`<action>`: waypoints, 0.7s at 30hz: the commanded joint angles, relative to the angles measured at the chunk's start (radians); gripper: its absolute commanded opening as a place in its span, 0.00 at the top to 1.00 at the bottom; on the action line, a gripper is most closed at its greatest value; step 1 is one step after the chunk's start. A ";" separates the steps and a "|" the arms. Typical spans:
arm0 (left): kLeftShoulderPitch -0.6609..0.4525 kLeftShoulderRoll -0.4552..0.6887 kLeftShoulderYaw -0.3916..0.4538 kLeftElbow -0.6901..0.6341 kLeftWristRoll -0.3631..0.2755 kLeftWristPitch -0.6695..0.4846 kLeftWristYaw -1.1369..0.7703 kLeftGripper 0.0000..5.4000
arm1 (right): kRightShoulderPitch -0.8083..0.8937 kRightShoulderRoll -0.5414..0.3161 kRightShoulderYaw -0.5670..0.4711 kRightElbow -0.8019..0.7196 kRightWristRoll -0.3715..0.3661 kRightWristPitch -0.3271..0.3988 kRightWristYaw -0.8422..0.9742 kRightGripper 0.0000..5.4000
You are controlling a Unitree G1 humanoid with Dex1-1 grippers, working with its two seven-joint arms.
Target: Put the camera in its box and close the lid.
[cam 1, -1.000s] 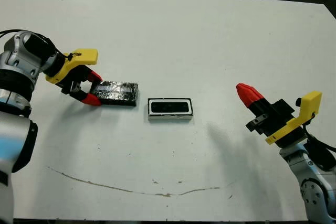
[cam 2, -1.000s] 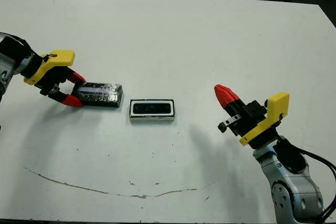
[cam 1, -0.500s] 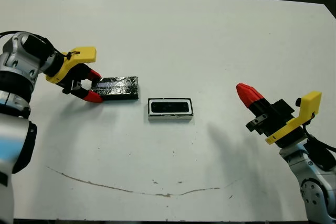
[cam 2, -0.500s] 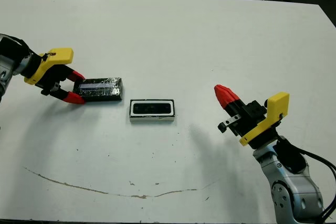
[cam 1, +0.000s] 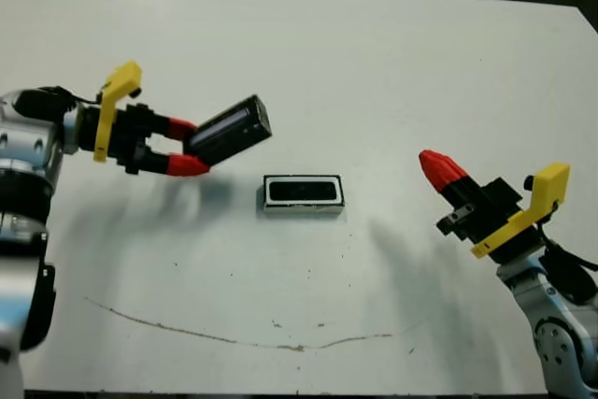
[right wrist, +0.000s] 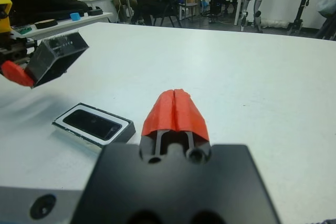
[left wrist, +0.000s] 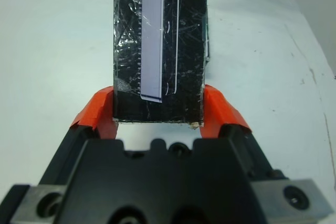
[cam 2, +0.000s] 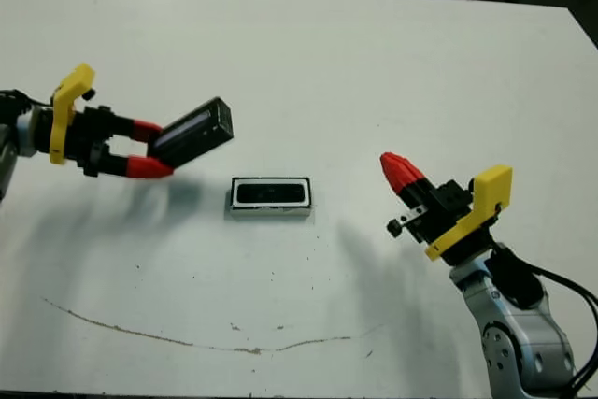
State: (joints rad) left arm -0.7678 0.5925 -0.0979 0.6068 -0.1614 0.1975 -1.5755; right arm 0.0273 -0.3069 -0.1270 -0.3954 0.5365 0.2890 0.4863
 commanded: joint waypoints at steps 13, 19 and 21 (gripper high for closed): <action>0.004 -0.053 -0.142 -0.068 0.021 0.140 0.044 0.41 | 0.014 -0.010 -0.006 0.002 0.000 0.008 0.005 1.00; 0.003 -0.057 -0.187 -0.103 0.058 0.116 0.076 0.41 | 0.014 -0.006 -0.003 0.008 -0.003 -0.006 0.016 1.00; 0.002 -0.063 -0.197 -0.106 0.061 0.124 0.080 0.41 | 0.015 -0.006 0.000 0.009 -0.010 -0.013 0.018 1.00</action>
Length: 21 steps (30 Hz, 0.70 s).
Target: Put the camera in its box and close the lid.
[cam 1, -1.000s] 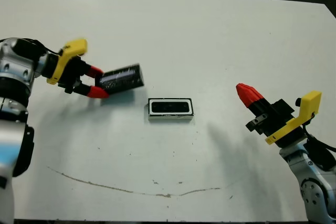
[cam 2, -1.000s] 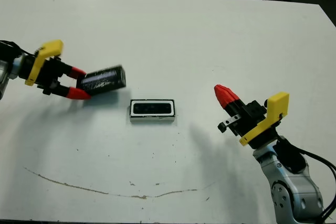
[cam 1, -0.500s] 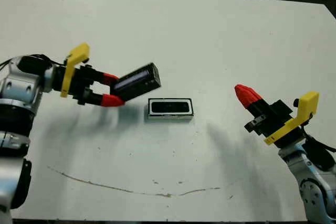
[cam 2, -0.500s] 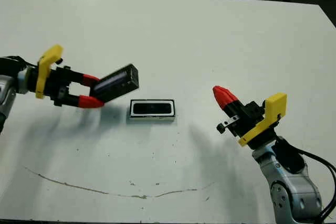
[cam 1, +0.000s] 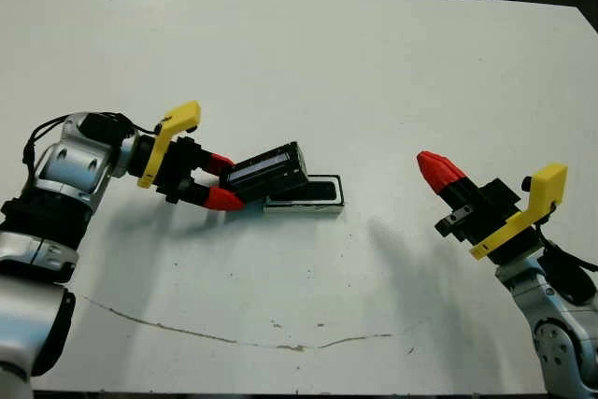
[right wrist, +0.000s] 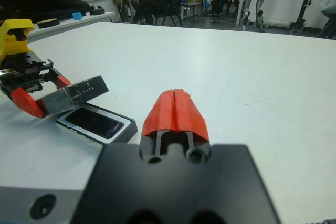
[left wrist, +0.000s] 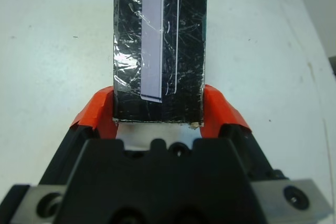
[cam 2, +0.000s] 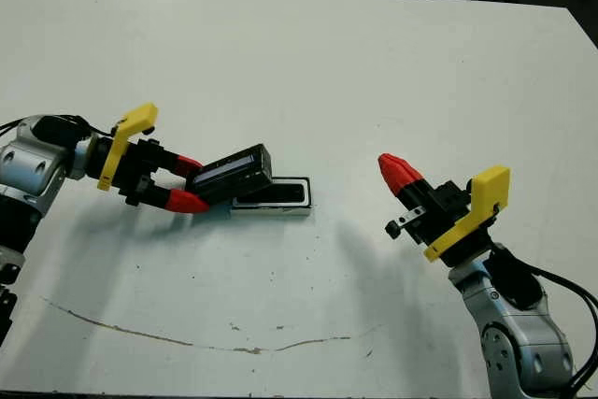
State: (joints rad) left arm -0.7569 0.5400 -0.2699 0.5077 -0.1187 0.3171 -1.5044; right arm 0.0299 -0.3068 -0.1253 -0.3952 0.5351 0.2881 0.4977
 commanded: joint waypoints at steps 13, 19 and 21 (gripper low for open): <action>-0.031 -0.045 -0.074 0.003 0.001 0.067 -0.051 0.41 | 0.015 -0.006 -0.004 0.006 -0.006 -0.007 0.006 1.00; -0.007 -0.055 -0.066 -0.073 -0.050 0.156 -0.064 0.41 | 0.016 -0.004 -0.006 0.005 -0.004 -0.006 0.004 1.00; -0.001 -0.051 -0.074 -0.106 -0.051 0.176 -0.065 0.41 | 0.016 -0.005 -0.007 0.004 -0.001 -0.003 0.005 1.00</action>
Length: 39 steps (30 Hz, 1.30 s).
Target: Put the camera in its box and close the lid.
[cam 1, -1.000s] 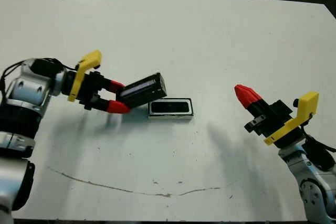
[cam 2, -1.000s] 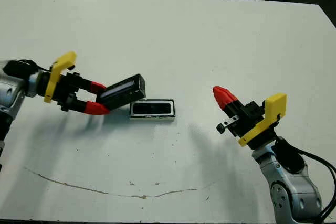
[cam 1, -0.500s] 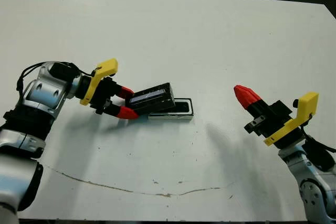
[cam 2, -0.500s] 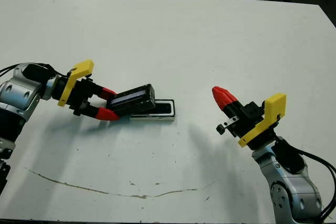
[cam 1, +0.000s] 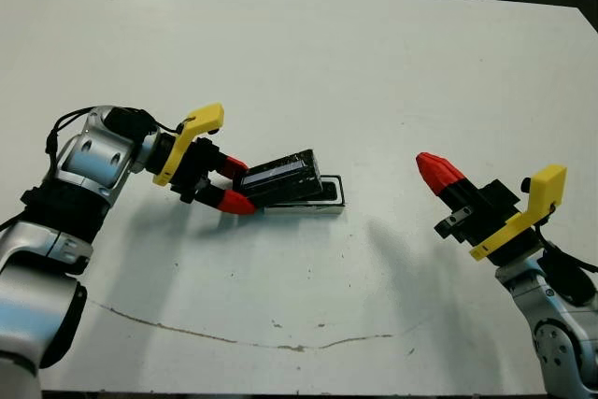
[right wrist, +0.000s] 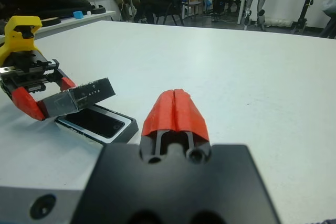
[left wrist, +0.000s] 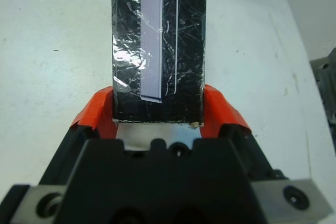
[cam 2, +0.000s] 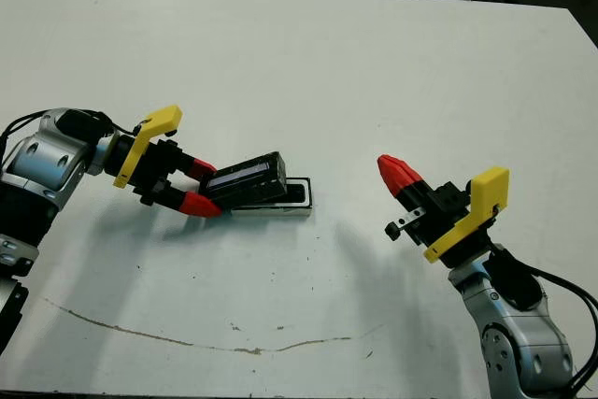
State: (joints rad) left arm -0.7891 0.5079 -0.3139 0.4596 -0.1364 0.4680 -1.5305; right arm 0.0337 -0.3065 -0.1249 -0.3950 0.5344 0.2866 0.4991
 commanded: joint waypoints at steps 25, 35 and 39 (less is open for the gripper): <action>0.049 -0.056 -0.156 -0.142 0.066 -0.007 0.118 0.41 | 0.015 -0.008 -0.012 -0.019 0.010 0.018 -0.017 1.00; 0.032 -0.121 -0.174 -0.091 0.090 -0.039 0.153 0.41 | 0.021 -0.005 -0.017 -0.018 -0.004 -0.006 -0.016 1.00; 0.025 -0.145 -0.171 -0.076 0.084 -0.008 0.160 0.41 | 0.023 -0.007 -0.018 -0.018 0.002 -0.001 -0.016 1.00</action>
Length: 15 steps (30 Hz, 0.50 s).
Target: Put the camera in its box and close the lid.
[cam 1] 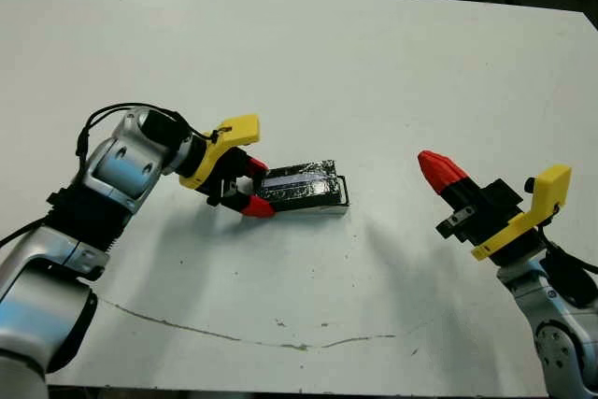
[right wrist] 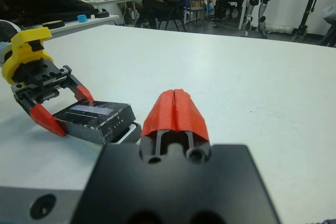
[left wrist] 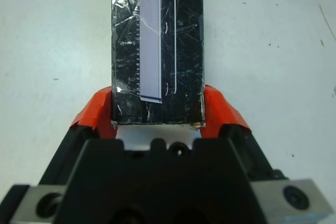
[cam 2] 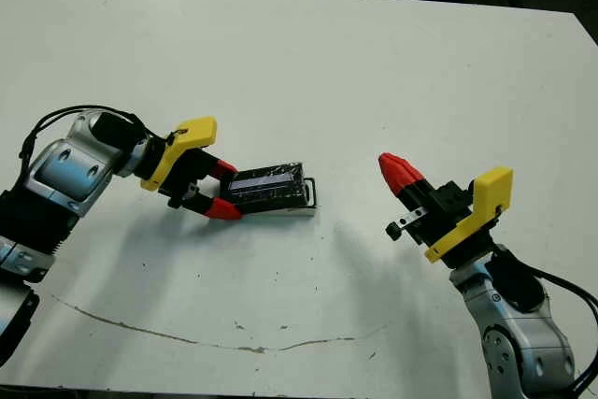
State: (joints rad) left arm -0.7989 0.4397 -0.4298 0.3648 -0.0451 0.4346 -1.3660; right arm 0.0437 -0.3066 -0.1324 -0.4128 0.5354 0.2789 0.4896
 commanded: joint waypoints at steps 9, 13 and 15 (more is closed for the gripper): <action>0.005 -0.115 -0.075 0.023 -0.003 0.098 0.005 0.41 | 0.013 -0.002 -0.011 0.002 -0.005 -0.005 -0.007 1.00; -0.004 -0.138 -0.082 0.030 0.000 0.104 0.021 0.41 | 0.008 -0.002 -0.020 0.013 0.014 -0.005 0.005 1.00; -0.008 -0.153 -0.082 0.042 -0.001 0.107 0.022 0.41 | 0.008 -0.001 -0.023 0.015 0.015 -0.008 0.005 1.00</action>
State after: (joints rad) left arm -0.8387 0.3864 -0.4488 0.3859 -0.0347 0.5243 -1.3477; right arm 0.0453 -0.3060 -0.1400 -0.4070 0.5435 0.2788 0.4935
